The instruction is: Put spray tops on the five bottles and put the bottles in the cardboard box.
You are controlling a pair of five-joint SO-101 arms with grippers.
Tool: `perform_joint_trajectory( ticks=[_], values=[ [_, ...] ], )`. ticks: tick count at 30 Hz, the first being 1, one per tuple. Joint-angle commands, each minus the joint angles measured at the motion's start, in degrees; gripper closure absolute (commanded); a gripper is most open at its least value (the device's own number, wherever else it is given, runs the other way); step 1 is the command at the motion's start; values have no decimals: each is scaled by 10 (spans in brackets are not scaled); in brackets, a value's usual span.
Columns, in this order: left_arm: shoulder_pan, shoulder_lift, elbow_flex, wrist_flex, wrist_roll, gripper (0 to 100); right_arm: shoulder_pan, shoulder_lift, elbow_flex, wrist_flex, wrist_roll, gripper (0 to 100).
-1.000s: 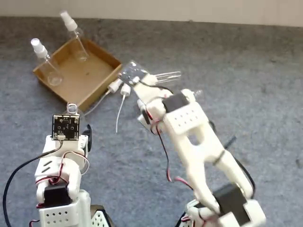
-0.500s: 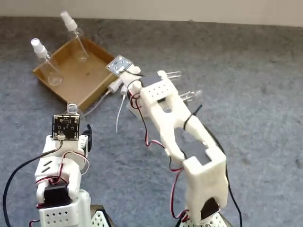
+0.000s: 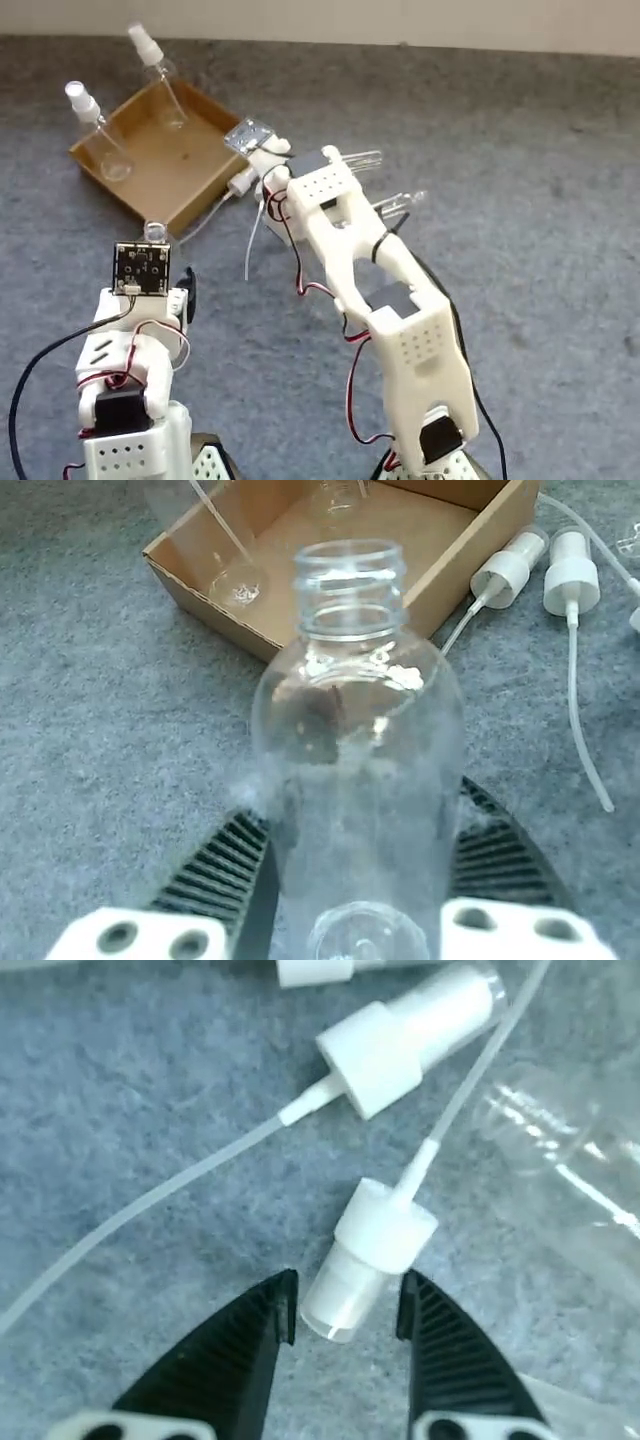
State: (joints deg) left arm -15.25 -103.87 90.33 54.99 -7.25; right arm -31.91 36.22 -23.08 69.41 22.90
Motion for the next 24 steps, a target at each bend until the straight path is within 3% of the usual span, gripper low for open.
perform_joint_trajectory(
  ticks=[1, 7, 12, 15, 24],
  values=[
    [-6, -8, -4, -11, 8, 909, -3, -1, -32, -6, -4, 786],
    [-6, -8, -2, -11, 8, 909, -3, -1, -30, -6, -1, 789],
    [-6, -8, -2, -11, 8, 909, -2, -4, -29, -5, -1, 948],
    [-6, -8, -2, -11, 8, 909, 1, -5, -29, -4, -1, 990],
    [-6, -8, -1, -11, 8, 909, 53, -35, -111, 143, 0, 991]
  ],
)
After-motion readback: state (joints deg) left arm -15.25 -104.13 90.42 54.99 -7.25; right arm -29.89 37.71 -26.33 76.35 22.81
